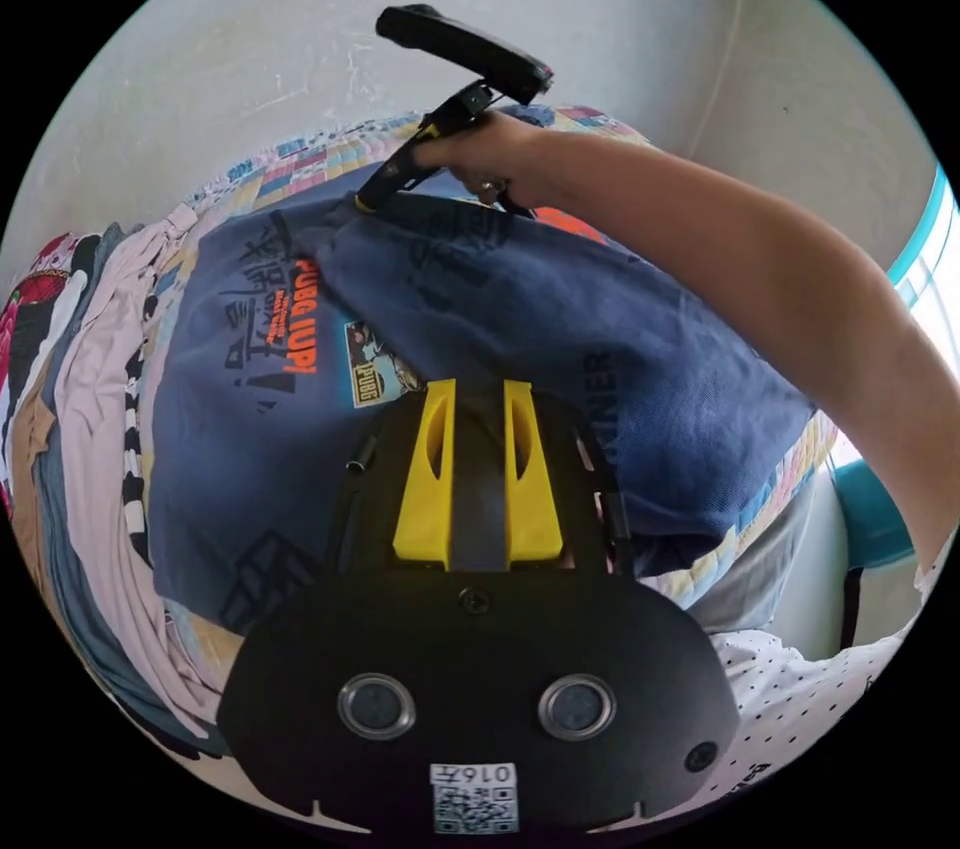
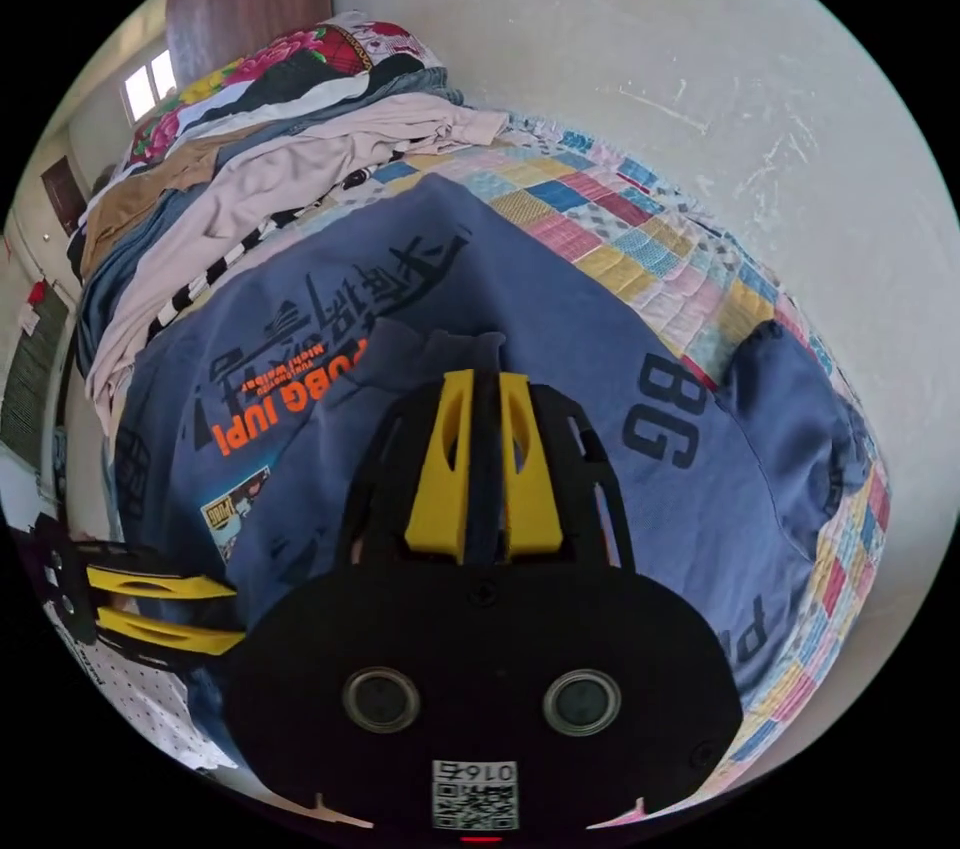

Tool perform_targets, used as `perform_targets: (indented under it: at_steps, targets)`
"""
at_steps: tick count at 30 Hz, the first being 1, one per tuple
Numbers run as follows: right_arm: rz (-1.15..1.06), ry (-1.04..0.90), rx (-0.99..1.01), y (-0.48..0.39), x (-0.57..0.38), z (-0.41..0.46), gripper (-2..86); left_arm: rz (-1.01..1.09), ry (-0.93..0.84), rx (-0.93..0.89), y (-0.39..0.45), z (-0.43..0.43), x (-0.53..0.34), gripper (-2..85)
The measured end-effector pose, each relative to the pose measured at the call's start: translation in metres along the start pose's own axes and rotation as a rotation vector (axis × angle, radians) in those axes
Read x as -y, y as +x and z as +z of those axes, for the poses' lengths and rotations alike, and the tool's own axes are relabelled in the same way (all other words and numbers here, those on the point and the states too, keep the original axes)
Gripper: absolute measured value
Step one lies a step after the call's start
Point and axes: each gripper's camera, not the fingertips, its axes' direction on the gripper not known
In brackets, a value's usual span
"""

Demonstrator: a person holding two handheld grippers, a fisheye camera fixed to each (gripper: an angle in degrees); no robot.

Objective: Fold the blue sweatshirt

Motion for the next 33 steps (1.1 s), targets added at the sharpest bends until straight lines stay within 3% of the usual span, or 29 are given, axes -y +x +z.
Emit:
perform_targets:
  at_steps: [5, 8, 15, 19, 26, 30, 33]
  targets:
    - [-0.03, 0.044, -0.061, -0.007, 0.019, -0.008, 1.3, -0.081, 0.156, 0.171, -0.056, -0.01, 0.04, 6.2]
    - [-0.039, 0.067, -0.128, -0.007, 0.031, -0.011, 0.9, -0.145, 0.12, 0.19, -0.108, 0.017, 0.085, 6.2]
    - [-0.046, 0.1, -0.117, -0.002, 0.052, 0.003, 0.7, -0.165, 0.023, 0.108, -0.167, 0.111, 0.153, 9.9]
    - [-0.06, 0.123, -0.094, 0.001, 0.057, 0.007, 0.7, -0.153, 0.05, 0.029, -0.181, 0.137, 0.16, 3.3]
    - [-0.046, 0.148, -0.074, 0.016, 0.075, 0.012, 0.7, -0.135, 0.141, 0.135, -0.203, 0.143, 0.175, -0.6]
    - [-0.05, 0.166, -0.048, 0.023, 0.083, 0.018, 0.8, -0.127, 0.058, 0.031, -0.225, 0.176, 0.193, 1.5]
    - [-0.107, 0.199, -0.026, 0.021, 0.08, 0.018, 0.7, -0.134, 0.008, -0.048, -0.24, 0.206, 0.2, 9.3]
